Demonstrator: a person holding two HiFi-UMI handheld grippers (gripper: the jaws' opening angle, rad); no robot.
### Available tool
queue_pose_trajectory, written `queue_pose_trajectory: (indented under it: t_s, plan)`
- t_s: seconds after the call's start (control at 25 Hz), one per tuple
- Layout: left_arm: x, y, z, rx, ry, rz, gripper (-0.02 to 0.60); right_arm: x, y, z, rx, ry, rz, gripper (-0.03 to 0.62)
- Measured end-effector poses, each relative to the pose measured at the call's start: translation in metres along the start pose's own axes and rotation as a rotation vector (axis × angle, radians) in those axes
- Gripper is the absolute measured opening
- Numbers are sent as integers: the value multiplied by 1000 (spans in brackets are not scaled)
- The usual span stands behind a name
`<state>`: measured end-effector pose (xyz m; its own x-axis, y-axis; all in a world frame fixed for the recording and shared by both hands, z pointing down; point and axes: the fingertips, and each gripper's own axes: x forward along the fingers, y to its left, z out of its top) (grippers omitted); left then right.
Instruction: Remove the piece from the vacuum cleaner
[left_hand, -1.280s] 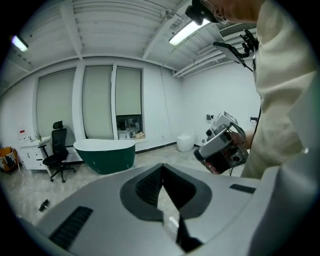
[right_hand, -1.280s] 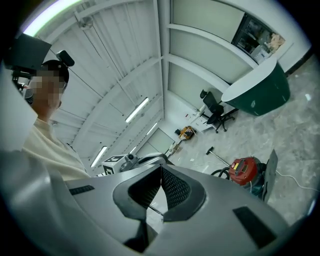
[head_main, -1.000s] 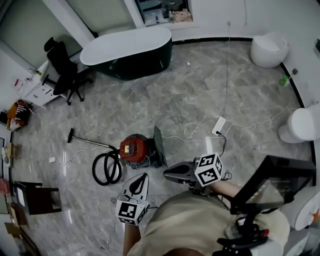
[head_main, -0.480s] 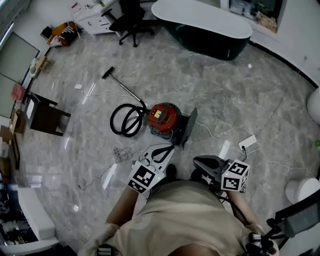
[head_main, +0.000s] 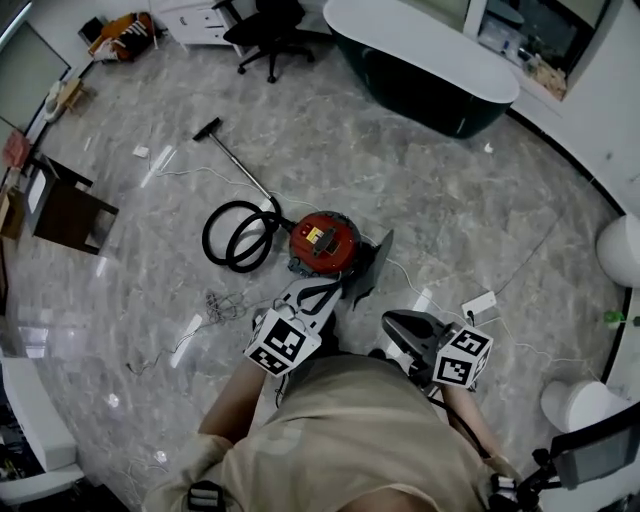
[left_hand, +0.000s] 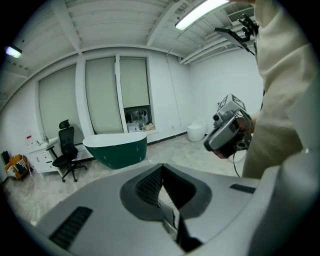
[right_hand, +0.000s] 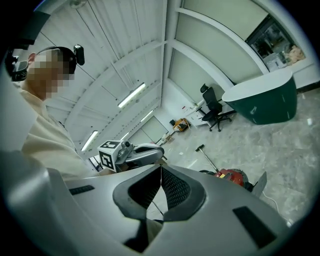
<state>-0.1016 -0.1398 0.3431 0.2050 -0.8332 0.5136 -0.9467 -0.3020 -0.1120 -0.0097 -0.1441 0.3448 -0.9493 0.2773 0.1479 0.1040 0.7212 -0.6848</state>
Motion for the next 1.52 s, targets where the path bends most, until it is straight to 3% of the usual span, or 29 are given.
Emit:
queue_pose_trajectory:
  t_s: [0.2,0.44,0.64,0.92,1.08,1.52]
  plan:
    - [4,58,-18,-23,-14,-89,-6,58,-14,10,39,38,-75,2]
    - [7,112,-52,-49,31,-159,-6,105,-51,8,272,17,-196,2]
    - [13,136,-83,-79,81,-188,-6,127,-79,-11,396,73,-290,2]
    - [32,143,-93,-106,121,-211,-6,122,-112,-15,408,131,-374,2]
    - [44,141,-95,-119,153,-197,-6,116,-137,-7,390,140,-382,2]
    - [94,132,-85,-145,272,-136,-6,107,-185,-14,438,271,-282,2]
